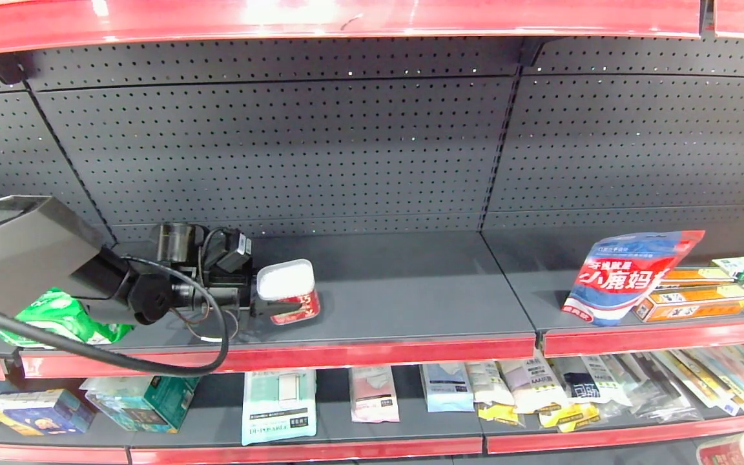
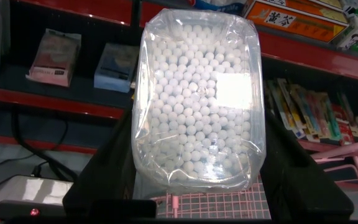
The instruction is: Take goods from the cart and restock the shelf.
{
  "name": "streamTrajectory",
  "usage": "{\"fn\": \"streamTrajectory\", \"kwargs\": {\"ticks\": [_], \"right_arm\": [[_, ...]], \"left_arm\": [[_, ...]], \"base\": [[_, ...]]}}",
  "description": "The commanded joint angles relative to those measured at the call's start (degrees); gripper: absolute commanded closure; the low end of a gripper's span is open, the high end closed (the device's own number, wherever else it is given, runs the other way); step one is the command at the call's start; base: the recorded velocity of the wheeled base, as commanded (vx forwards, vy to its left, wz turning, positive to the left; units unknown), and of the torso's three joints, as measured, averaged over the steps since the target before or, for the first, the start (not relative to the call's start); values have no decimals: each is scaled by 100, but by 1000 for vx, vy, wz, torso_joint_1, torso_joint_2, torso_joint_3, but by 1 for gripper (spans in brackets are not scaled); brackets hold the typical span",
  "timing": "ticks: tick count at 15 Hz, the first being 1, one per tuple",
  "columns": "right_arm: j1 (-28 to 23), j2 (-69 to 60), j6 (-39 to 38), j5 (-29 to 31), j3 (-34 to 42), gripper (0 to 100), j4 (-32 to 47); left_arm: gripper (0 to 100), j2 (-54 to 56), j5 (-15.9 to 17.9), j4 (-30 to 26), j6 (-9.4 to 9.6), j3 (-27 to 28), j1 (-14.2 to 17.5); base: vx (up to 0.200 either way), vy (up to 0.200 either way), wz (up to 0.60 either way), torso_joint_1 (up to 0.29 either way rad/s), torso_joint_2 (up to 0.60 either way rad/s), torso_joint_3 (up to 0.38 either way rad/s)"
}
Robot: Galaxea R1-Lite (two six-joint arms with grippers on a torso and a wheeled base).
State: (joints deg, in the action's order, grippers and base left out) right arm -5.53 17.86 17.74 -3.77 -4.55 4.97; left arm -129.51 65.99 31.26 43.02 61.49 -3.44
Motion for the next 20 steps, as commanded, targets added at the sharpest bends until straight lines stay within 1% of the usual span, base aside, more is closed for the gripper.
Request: {"fn": "streamTrajectory", "kwargs": {"ticks": [1,3,5,12,20], "right_arm": [[0,-11,2,8,-2,100,-5],[0,-28,19,8,-2,100,-5],[0,-46,37,8,-2,100,4],[0,-37,63,-1,-2,100,-5],[0,-54,98,-1,-2,100,-5]], "left_arm": [[100,-188,55,-6,-4,47,-87],[100,-311,63,-6,-4,74,-201],[100,-320,160,-23,-4,65,-289],[100,-505,160,-41,-4,56,-298],[100,-522,160,-41,-13,21,-430]], "base": [[0,0,0,0,0,0],[0,0,0,0,0,0],[0,0,0,0,0,0],[0,0,0,0,0,0],[0,0,0,0,0,0]]}}
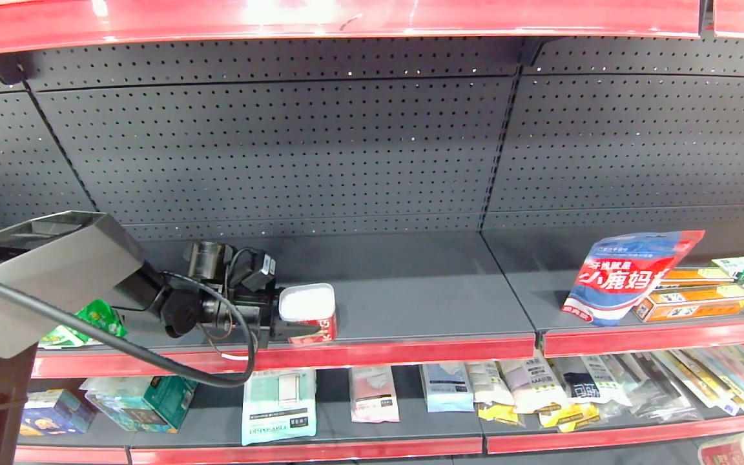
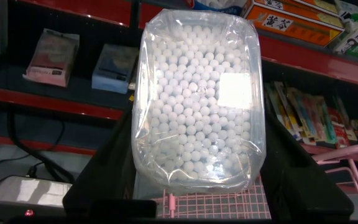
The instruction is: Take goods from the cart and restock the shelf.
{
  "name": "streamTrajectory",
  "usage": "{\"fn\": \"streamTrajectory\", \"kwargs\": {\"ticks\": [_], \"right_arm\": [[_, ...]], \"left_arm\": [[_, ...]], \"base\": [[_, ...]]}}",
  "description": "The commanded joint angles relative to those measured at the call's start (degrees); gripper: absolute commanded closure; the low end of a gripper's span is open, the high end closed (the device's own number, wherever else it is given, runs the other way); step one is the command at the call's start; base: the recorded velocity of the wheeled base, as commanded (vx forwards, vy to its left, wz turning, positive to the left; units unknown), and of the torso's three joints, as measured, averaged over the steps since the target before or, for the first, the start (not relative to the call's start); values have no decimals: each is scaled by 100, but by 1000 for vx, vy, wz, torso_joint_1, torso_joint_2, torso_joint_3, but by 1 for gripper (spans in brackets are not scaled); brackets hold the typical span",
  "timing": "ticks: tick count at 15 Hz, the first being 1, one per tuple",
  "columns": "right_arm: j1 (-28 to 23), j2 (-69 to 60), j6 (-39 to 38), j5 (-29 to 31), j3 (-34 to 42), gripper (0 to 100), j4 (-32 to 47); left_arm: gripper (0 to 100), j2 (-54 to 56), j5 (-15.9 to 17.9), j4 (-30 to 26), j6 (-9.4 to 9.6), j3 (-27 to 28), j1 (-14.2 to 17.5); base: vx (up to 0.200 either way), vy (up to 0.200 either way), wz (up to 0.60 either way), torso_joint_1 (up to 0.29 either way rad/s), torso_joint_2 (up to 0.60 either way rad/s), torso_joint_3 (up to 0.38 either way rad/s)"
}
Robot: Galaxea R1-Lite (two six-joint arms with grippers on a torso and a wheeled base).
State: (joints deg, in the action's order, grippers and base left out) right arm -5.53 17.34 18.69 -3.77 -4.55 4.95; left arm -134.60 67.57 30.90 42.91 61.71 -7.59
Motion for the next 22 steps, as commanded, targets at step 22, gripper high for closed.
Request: {"fn": "streamTrajectory", "kwargs": {"ticks": [22], "right_arm": [[0,95,3,-1,-2,100,-3]], "left_arm": [[100,21,151,3,-46,-133,-163]], "base": [[0,0,0,0,0,0]]}}
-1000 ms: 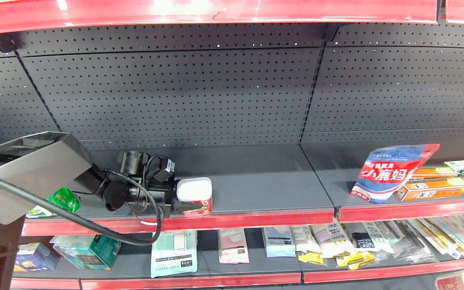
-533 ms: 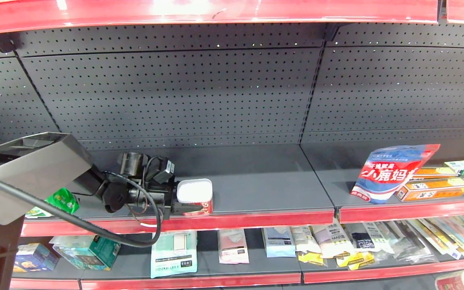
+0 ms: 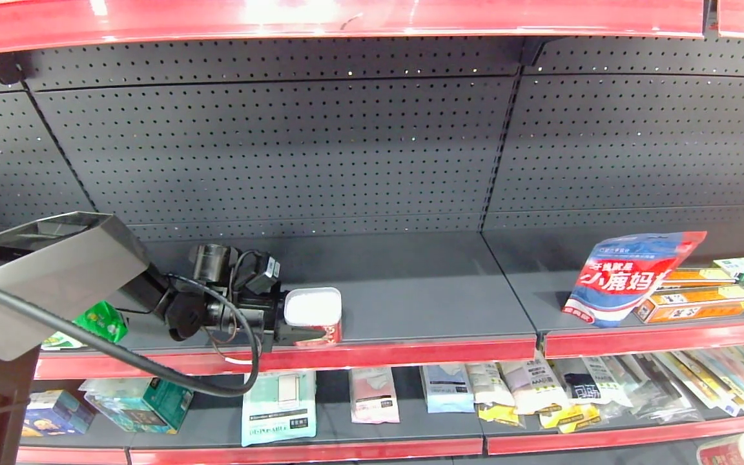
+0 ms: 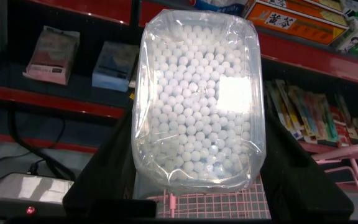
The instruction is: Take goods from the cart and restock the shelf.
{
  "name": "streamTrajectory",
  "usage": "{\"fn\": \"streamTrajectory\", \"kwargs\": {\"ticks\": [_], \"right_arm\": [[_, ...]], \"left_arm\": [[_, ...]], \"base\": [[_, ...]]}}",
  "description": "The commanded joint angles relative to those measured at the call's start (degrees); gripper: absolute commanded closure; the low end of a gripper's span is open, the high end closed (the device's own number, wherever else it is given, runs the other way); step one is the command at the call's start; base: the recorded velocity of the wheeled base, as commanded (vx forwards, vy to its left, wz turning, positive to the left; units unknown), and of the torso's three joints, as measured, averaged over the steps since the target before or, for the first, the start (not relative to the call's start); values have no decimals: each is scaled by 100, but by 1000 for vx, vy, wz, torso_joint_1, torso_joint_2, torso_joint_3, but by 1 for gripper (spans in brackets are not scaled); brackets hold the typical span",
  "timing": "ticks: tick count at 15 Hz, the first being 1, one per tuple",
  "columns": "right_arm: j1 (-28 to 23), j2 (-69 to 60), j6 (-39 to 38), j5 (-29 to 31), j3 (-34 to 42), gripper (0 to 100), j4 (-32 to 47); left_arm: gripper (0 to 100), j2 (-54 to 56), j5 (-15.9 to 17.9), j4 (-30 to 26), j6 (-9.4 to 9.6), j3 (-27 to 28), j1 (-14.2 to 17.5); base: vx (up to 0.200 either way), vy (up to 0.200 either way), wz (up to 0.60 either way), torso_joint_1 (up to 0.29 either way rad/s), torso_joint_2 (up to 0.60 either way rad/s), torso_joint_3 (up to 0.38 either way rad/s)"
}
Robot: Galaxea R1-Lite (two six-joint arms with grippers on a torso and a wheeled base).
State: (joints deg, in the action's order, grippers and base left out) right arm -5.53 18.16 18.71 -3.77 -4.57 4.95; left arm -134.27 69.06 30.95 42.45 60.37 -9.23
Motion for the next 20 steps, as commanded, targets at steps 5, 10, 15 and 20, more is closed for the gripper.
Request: {"fn": "streamTrajectory", "kwargs": {"ticks": [5,10,15,20], "right_arm": [[0,21,1,-1,0,100,-3],[0,21,1,-1,0,100,-3],[0,21,1,-1,0,100,-3],[0,29,1,-1,-9,100,-3]], "left_arm": [[100,-12,-51,-19,-26,-7,-9],[100,76,-147,-37,-175,-43,-9],[0,94,-217,-37,-281,-25,-9],[0,146,-209,-28,-395,-43,0]], "base": [[0,0,0,0,0,0],[0,0,0,0,0,0],[0,0,0,0,0,0],[0,0,0,0,0,0]]}}
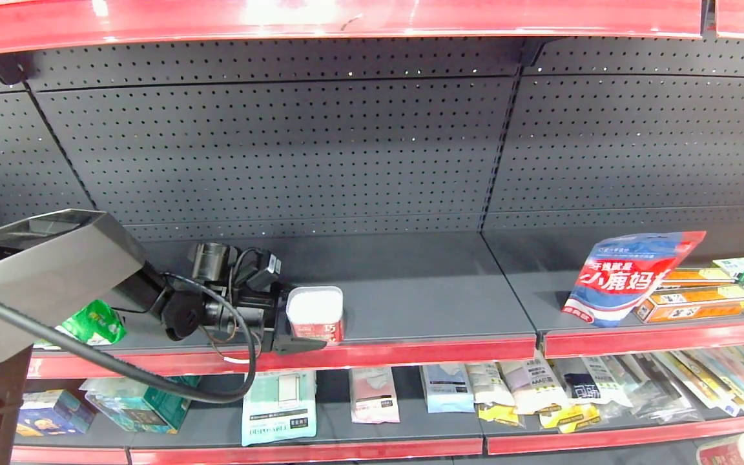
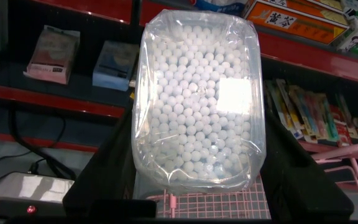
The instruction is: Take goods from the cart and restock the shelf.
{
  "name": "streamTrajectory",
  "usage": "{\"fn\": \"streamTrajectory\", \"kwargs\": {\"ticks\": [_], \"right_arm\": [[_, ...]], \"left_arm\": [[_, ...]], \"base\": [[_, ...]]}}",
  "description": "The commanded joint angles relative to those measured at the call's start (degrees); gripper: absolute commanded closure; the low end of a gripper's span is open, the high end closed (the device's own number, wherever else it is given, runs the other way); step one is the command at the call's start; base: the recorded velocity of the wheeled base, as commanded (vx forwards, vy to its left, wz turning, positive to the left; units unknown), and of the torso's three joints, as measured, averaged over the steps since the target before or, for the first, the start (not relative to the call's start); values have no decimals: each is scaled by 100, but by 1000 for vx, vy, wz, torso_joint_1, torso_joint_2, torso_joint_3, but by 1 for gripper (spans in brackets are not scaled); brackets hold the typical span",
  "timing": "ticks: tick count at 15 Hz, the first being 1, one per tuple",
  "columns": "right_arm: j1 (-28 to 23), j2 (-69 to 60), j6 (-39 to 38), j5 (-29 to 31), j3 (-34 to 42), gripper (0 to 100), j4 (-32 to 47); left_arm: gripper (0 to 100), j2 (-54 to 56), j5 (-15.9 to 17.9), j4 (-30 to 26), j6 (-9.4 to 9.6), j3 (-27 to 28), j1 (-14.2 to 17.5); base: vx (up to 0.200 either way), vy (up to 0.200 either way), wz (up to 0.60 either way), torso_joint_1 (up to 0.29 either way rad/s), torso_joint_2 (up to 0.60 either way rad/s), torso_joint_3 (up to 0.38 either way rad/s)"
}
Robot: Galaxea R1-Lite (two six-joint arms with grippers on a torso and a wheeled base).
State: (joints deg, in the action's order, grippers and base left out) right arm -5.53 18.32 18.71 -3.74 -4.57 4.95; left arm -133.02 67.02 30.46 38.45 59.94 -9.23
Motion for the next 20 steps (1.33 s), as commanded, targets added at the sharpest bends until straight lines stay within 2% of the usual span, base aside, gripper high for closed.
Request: {"fn": "streamTrajectory", "kwargs": {"ticks": [1,5,7,11,13,16,17,18,20], "right_arm": [[0,13,1,-4,0,100,6],[0,13,1,-4,0,100,6],[0,49,1,-4,0,100,-3],[17,110,1,-4,0,100,6],[17,128,1,-12,0,100,6],[26,137,1,-30,0,100,6],[26,137,-8,-39,0,100,-3],[26,137,-8,-39,0,100,-3],[26,137,-8,-48,9,100,-3]], "left_arm": [[0,22,-14,21,5,0,0],[0,75,-5,39,-4,53,26],[0,321,-5,39,-136,-53,53],[0,743,21,47,-189,-193,272],[0,892,48,56,-294,-167,334],[0,1235,21,197,-874,-141,360],[0,1340,-58,478,-1331,-105,431],[0,1358,-181,645,-1542,-97,457],[0,1384,-1359,1638,-2896,-70,527]], "base": [[0,0,0,0,0,0],[0,0,0,0,0,0],[0,0,0,0,0,0],[0,0,0,0,0,0],[0,0,0,0,0,0],[0,0,0,0,0,0],[0,0,0,0,0,0],[0,0,0,0,0,0],[0,0,0,0,0,0]]}}
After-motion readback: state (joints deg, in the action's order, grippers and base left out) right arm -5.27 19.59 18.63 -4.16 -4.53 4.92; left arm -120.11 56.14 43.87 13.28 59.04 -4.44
